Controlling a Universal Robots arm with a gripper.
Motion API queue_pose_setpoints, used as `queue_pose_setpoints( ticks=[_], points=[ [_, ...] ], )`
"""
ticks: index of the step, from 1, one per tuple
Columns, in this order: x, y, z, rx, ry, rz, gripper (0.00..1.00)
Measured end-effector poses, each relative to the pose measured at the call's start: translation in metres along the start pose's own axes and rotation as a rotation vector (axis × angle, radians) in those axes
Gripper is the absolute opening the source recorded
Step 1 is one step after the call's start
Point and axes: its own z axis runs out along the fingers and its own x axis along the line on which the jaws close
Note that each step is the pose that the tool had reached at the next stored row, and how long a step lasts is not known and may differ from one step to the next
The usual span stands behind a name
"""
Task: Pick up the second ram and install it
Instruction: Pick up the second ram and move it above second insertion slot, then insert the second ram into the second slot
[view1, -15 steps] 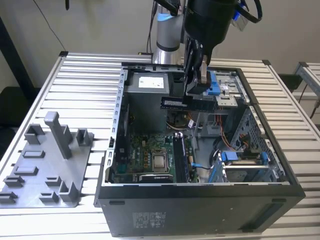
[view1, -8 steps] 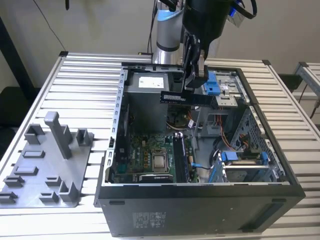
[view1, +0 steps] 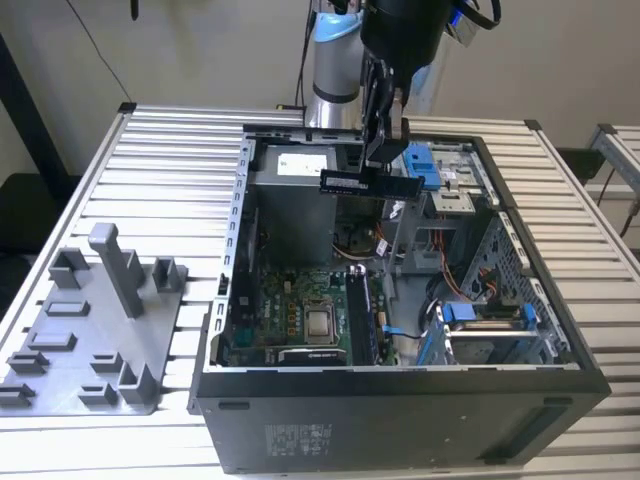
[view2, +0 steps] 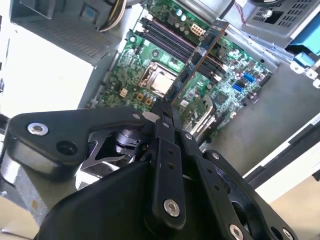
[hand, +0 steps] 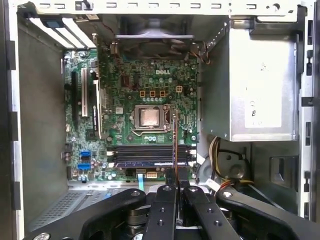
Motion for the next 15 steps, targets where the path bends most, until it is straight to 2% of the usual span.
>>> queue_pose_setpoints(
  ticks=[8, 15],
  points=[
    [-0.0073, 0.0000, 0.0044, 0.0043, -0.0027, 0.000, 0.12],
    [-0.0075, 0.0000, 0.0045, 0.0057, -0.0028, 0.000, 0.12]
  ],
)
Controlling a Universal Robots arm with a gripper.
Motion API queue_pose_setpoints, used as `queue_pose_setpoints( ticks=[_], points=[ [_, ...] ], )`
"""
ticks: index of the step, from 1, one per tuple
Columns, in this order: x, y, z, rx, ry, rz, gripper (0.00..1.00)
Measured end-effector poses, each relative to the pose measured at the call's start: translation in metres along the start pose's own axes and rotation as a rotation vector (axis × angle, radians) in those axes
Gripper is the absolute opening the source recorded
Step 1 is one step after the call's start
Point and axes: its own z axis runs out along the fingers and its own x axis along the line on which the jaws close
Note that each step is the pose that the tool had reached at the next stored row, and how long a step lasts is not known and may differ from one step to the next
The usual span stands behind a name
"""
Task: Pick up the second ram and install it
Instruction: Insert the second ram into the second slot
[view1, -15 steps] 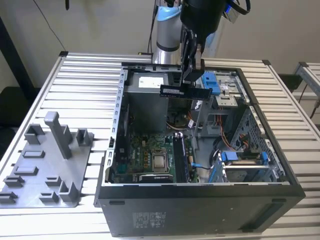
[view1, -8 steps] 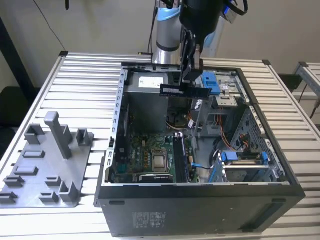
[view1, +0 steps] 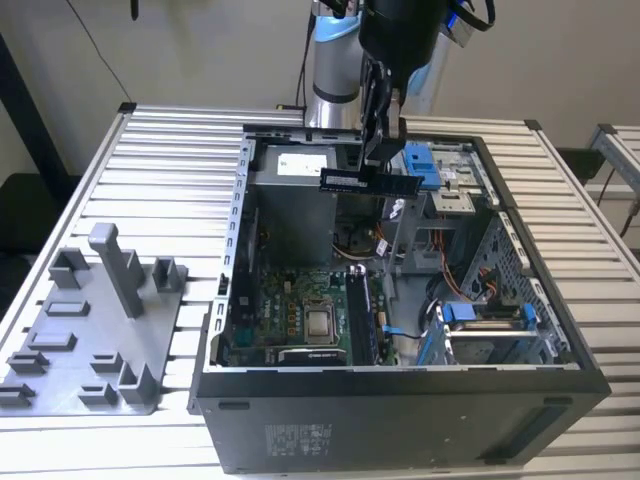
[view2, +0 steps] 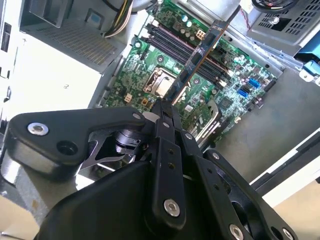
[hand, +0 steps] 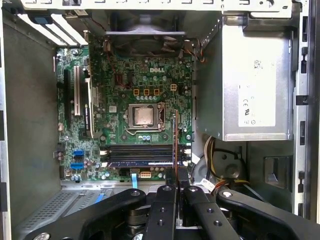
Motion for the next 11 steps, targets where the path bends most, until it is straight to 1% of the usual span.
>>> queue_pose_setpoints(
  ticks=[8, 11],
  points=[
    [0.0000, 0.0000, 0.0000, 0.0001, 0.0000, 0.000, 0.12],
    [0.0000, 0.0000, 0.0001, 0.0008, 0.0018, 0.008, 0.12]
  ],
)
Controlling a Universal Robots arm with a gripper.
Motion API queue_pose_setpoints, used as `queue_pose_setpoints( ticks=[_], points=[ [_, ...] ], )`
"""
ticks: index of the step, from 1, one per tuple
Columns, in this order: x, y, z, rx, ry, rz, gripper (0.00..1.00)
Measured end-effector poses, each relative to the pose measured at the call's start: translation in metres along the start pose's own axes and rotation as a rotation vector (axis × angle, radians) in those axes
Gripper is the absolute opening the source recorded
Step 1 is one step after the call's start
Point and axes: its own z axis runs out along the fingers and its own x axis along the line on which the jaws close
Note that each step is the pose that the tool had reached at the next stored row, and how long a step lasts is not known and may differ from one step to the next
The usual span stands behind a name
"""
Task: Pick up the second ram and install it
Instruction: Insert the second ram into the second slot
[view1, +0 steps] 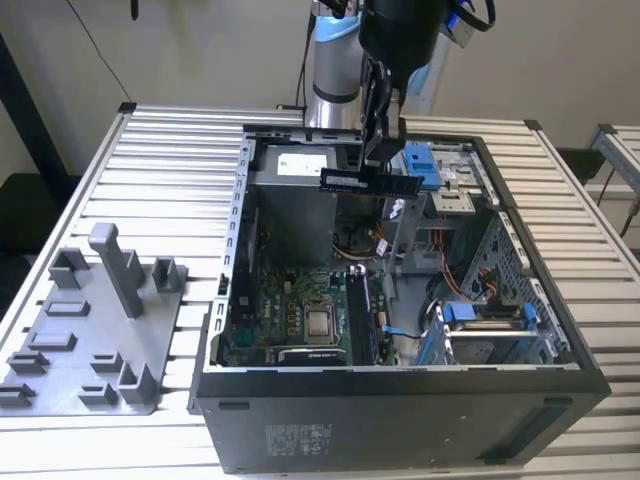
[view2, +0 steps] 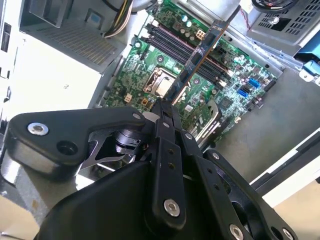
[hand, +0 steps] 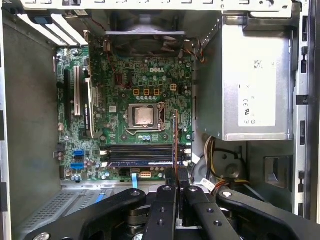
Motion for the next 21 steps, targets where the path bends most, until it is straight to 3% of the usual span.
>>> queue_pose_setpoints(
  ticks=[8, 21],
  points=[
    [0.0001, 0.0000, 0.0002, 0.0021, 0.0143, 0.052, 0.12],
    [0.0001, -0.0002, 0.0023, 0.0061, 0.0044, 0.244, 0.12]
  ],
)
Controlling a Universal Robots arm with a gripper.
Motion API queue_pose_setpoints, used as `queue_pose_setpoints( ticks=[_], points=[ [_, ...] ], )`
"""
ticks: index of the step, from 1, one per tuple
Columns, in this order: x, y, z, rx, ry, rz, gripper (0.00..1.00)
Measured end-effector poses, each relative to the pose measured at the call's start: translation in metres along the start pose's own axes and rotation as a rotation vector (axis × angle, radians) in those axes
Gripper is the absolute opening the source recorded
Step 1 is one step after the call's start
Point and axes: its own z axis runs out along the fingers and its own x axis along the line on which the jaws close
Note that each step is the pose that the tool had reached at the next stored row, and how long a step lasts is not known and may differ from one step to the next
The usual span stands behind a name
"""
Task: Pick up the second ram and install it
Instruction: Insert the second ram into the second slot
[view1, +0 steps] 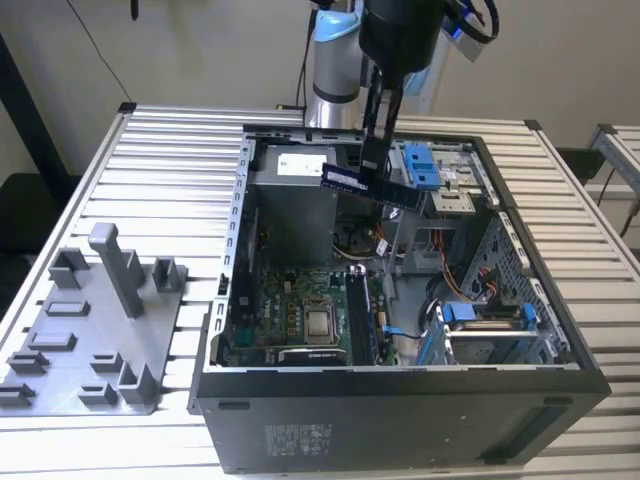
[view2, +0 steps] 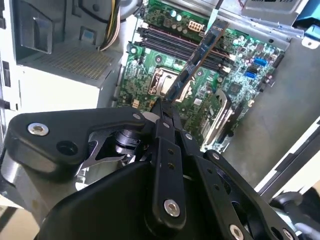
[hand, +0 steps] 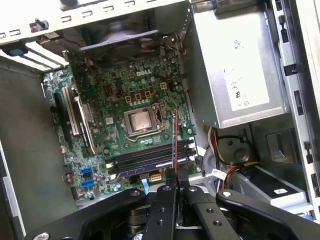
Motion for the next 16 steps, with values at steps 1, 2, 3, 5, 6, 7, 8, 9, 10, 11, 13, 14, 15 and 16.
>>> queue_pose_setpoints(
  ticks=[1, 2, 3, 5, 6, 7, 8, 9, 10, 11, 13, 14, 15, 16],
  points=[
    [0.0000, 0.0000, 0.0002, 0.0002, -0.0009, 0.015, 0.12],
    [0.0000, 0.0000, 0.0004, 0.0003, -0.0017, 0.030, 0.12],
    [0.0000, 0.0000, 0.0005, 0.0004, -0.0025, 0.044, 0.12],
    [0.0000, -0.0001, 0.0008, 0.0008, -0.0043, 0.073, 0.12],
    [0.0000, -0.0001, 0.0009, 0.0009, -0.0052, 0.088, 0.12],
    [0.0000, -0.0001, 0.0010, 0.0011, -0.0060, 0.102, 0.12],
    [0.0000, -0.0001, 0.0011, 0.0012, -0.0068, 0.117, 0.12],
    [0.0000, -0.0001, 0.0012, 0.0014, -0.0077, 0.131, 0.12],
    [0.0000, -0.0001, 0.0013, 0.0015, -0.0085, 0.145, 0.12],
    [0.0000, -0.0001, 0.0014, 0.0017, -0.0093, 0.159, 0.12],
    [0.0000, -0.0001, 0.0016, 0.0020, -0.0109, 0.187, 0.12],
    [0.0000, -0.0001, 0.0016, 0.0021, -0.0117, 0.202, 0.12],
    [0.0000, -0.0001, 0.0017, 0.0022, -0.0126, 0.216, 0.12],
    [0.0000, -0.0001, 0.0018, 0.0024, -0.0135, 0.232, 0.12]
  ],
)
